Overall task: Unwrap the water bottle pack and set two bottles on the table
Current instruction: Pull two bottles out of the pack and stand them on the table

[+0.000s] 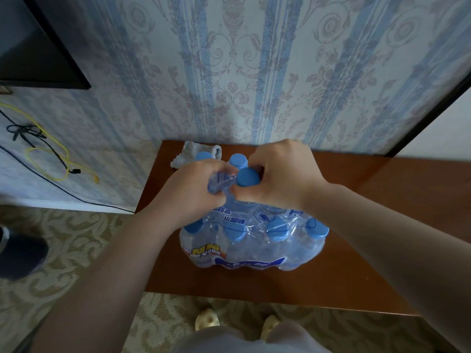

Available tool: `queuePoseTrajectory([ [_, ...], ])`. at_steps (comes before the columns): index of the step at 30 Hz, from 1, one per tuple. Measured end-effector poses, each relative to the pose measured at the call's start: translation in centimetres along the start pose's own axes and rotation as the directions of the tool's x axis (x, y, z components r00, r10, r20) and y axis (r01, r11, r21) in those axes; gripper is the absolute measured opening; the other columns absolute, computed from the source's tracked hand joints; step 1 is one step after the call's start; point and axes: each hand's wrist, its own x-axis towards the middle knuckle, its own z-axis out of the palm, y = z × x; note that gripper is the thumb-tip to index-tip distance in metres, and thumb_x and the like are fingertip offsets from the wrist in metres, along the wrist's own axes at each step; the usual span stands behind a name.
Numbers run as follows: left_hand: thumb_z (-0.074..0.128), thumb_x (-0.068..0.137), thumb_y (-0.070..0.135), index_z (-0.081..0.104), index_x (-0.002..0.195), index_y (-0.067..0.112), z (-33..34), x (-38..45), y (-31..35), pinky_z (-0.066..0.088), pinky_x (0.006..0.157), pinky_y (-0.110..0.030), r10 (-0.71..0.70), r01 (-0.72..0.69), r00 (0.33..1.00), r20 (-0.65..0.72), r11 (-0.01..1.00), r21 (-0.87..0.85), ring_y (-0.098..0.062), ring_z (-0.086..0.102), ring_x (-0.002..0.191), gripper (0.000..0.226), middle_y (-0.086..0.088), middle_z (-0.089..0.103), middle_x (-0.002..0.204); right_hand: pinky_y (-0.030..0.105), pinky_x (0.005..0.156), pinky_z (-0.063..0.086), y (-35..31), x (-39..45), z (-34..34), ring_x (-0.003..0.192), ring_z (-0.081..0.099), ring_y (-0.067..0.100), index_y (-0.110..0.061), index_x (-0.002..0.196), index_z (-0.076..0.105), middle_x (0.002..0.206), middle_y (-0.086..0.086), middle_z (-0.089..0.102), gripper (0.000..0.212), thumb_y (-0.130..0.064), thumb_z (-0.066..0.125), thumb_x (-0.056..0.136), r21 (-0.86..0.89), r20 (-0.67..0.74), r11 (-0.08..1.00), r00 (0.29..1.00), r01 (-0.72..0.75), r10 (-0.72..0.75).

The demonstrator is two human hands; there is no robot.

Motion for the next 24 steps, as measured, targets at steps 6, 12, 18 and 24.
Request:
queuePoseTrajectory([
  [6,0.068,0.076,0.009,0.068,0.112,0.035,0.3,-0.6,0.1,0.035,0.048,-0.007,0.038,-0.037,0.996,-0.078,0.999,0.012,0.018,0.052,0.055,0.045,0.038,0.058,0.062,0.027,0.042,0.031,-0.4,-1.3,-1.1,0.04,0.039,0.023,-0.01,0.044,0.048,0.042,0.003,0.042,0.042,-0.039,0.074,0.058,0.15,-0.195,0.985,0.979,0.09,-0.06],
  [12,0.066,0.076,-0.003,0.072,0.109,0.022,0.3,0.6,1.1,0.039,0.066,0.001,0.023,-0.02,0.997,-0.075,0.999,0.033,0.015,0.059,0.074,0.042,0.016,0.069,0.093,0.021,0.044,0.02,1.1,-1.3,-9.2,0.044,0.026,0.008,-0.016,0.046,0.041,0.045,-0.001,0.028,0.044,-0.033,0.073,0.071,0.393,-0.418,0.918,0.899,0.047,0.133],
  [18,0.084,0.06,0.017,0.046,0.134,0.029,-0.6,0.6,5.0,0.047,0.096,-0.02,0.183,-0.083,0.964,0.193,0.897,-0.435,-0.001,0.053,0.123,0.084,0.014,0.059,0.132,0.026,0.047,0.016,0.2,0.6,-12.8,0.047,0.021,0.01,-0.008,0.049,0.037,0.048,0.005,0.023,0.048,-0.037,0.067,0.072,0.327,-0.472,0.945,0.867,0.003,0.161],
  [24,0.091,0.058,0.018,0.064,0.107,0.005,2.9,0.9,8.7,0.054,0.078,-0.022,-0.06,-0.144,0.947,-0.314,0.798,-0.585,-0.01,0.07,0.087,0.057,-0.002,0.073,0.096,0.027,0.046,0.019,-1.9,2.2,-12.5,0.043,0.025,0.012,-0.02,0.047,0.026,0.046,0.001,0.024,0.052,-0.054,0.06,0.067,0.212,-0.445,0.976,0.885,-0.045,0.138],
])
